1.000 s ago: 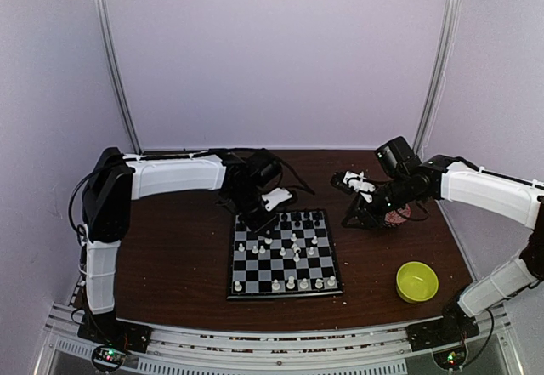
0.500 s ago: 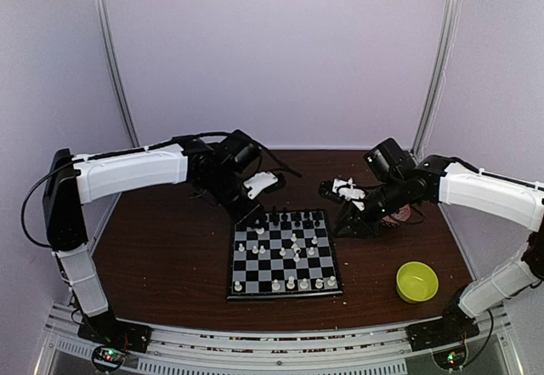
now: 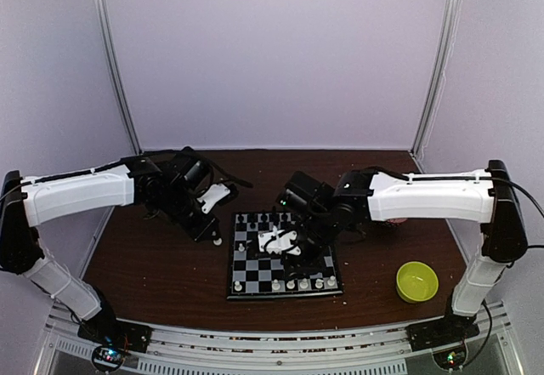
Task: Set up the chess pieces on the board
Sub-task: Pick up the bishop at d1.
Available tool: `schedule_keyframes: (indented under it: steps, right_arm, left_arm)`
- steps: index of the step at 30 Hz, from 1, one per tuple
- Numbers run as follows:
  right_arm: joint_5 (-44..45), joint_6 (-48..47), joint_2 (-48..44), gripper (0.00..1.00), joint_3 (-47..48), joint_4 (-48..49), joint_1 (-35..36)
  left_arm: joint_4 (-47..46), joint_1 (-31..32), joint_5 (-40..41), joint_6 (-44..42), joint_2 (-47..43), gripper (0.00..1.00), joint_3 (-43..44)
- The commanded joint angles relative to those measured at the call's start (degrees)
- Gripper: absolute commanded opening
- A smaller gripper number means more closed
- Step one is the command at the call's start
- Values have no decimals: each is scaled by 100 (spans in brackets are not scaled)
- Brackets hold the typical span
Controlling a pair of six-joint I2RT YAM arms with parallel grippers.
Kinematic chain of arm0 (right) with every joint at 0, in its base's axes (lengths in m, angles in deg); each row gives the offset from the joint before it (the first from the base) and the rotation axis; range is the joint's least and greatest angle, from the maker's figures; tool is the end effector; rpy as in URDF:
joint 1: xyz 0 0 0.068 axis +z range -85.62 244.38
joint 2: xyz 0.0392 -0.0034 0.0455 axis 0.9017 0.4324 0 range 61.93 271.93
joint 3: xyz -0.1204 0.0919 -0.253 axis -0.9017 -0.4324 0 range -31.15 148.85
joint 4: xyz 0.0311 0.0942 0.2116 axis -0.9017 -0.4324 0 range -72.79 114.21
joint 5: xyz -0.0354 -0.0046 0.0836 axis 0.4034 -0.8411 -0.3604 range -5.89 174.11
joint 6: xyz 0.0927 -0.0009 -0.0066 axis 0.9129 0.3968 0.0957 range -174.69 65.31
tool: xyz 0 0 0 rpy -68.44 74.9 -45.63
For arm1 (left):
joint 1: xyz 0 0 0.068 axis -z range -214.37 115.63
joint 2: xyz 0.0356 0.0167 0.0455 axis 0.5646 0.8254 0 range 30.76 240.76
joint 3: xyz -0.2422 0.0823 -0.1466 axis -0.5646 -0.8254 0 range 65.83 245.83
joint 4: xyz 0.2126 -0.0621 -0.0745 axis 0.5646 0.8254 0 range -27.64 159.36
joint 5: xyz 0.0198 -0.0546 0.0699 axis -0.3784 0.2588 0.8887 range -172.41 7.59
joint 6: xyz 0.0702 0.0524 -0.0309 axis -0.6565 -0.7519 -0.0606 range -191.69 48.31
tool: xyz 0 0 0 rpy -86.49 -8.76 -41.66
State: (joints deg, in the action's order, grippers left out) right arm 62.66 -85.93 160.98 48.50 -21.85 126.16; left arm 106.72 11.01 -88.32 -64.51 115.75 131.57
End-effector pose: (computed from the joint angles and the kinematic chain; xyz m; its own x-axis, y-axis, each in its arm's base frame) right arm 0.1391 0.3237 0.2437 0.0948 -0.8441 -0.5277 -0.9857 -0.1538 0.0689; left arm 0.1959 -0.2108 0.2441 -0.7168 0.5494 -0.4294 0.6557 0.7406 -0.1470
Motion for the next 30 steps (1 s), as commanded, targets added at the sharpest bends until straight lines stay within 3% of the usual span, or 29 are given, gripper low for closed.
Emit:
schedule_keyframes:
  steps: [1,17,24,30]
  right_arm:
    - [398,47,414,39,288,-182,229]
    - [770,230,1324,38,815,-244,320]
    - [635,265,1556,31,1017,-368,324]
    - [579,310,1754,16,1186,-458,331]
  left_arm:
    - [-589,-262,61,145,-379,1,-413]
    - [-815,-649,28,149,-545,2,-720]
    - [-807,-654,33,148,-569,2,-733]
    - [-791,-654,17,137,-589,2,-726]
